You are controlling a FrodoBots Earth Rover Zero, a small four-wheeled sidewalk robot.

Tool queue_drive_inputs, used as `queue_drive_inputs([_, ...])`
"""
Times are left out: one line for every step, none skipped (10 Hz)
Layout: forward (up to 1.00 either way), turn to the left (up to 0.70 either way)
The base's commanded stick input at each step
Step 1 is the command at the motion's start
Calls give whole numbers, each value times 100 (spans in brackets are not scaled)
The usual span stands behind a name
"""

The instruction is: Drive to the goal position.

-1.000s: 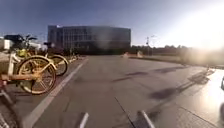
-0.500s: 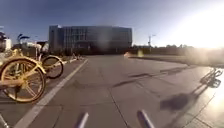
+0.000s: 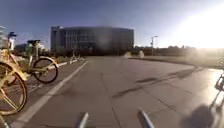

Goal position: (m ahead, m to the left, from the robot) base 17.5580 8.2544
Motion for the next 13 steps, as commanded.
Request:
queue_drive_inputs([70, 0])
queue_drive_inputs([70, 0])
queue_drive_inputs([70, 0])
queue_drive_inputs([70, 0])
queue_drive_inputs([70, 0])
queue_drive_inputs([70, 0])
queue_drive_inputs([70, 0])
queue_drive_inputs([70, 0])
queue_drive_inputs([70, 0])
queue_drive_inputs([70, 0])
queue_drive_inputs([70, 0])
queue_drive_inputs([70, 0])
queue_drive_inputs([70, 0])
